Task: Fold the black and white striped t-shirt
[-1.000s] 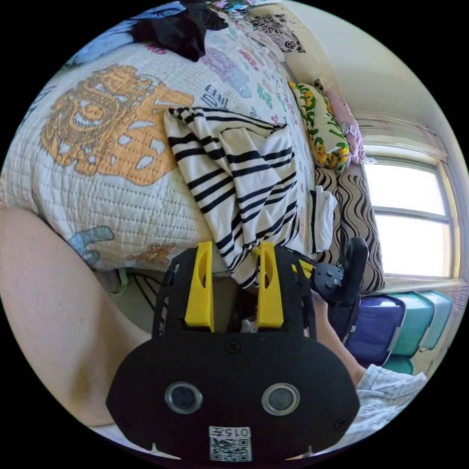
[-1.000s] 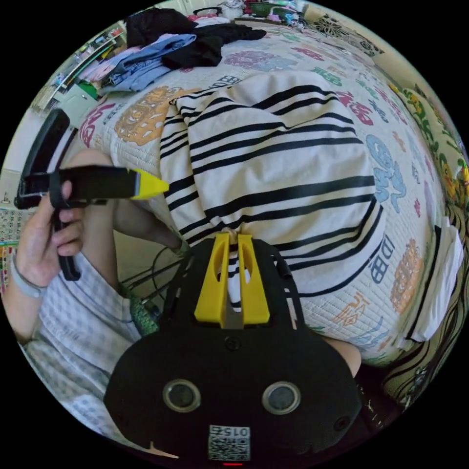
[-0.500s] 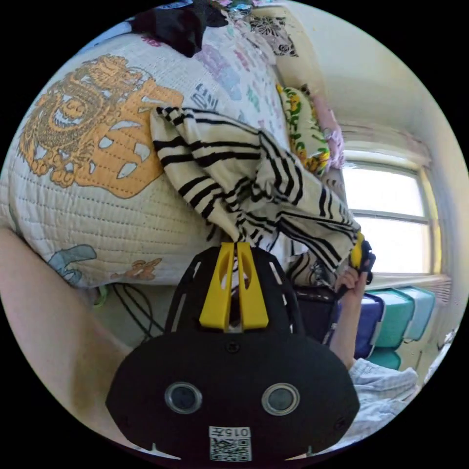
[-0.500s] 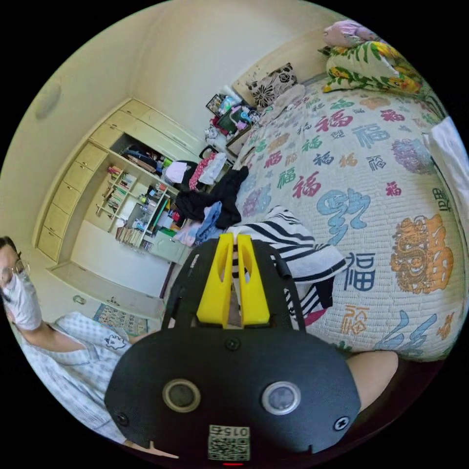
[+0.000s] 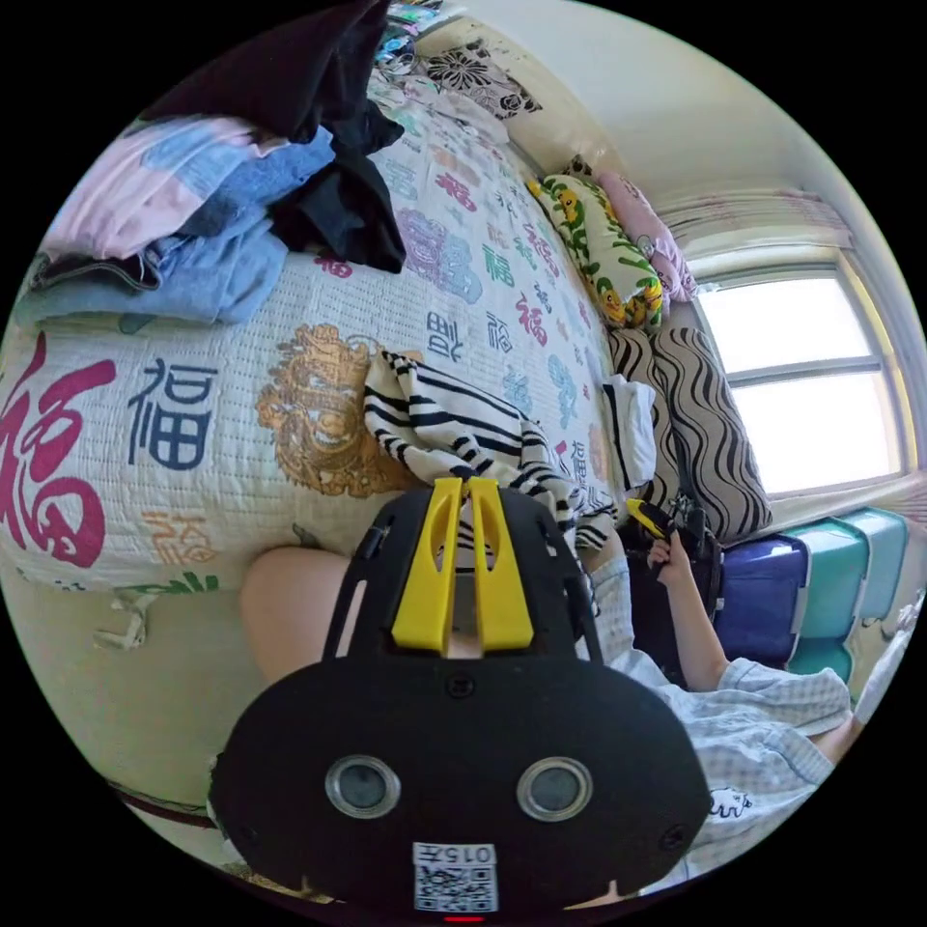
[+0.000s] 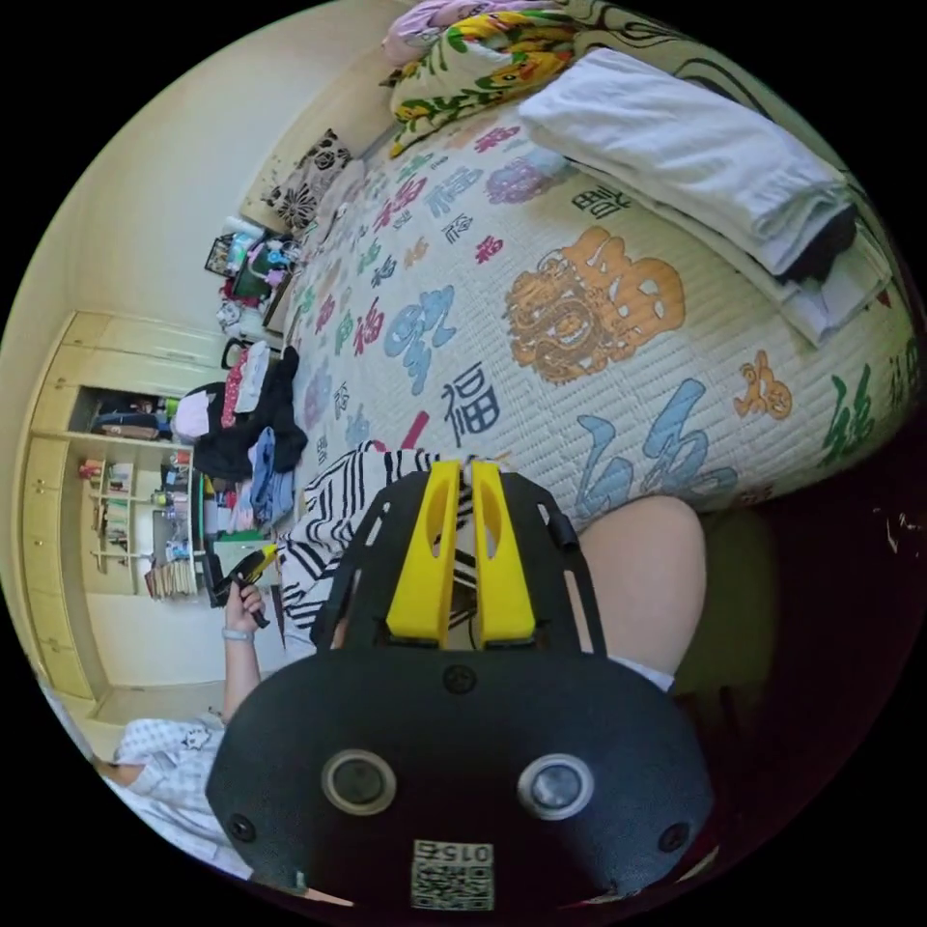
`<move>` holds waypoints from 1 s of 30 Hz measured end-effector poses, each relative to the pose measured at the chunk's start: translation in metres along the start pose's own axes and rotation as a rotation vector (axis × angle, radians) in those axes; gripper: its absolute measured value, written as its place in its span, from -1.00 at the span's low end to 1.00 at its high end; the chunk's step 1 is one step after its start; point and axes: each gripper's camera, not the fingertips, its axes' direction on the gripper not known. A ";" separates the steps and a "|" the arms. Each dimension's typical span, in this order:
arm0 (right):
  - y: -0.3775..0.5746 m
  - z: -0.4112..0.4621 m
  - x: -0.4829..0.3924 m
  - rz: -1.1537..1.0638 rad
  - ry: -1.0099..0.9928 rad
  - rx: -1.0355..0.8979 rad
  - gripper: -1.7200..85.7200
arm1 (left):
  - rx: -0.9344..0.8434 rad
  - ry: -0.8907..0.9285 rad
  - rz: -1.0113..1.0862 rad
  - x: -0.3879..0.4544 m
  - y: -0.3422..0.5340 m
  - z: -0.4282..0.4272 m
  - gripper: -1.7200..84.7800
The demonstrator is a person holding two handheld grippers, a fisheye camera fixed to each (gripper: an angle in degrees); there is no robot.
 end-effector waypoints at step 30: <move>-0.050 -0.007 -0.039 0.015 -0.174 0.081 -0.97 | -0.085 0.353 0.742 0.258 -0.004 0.046 -0.96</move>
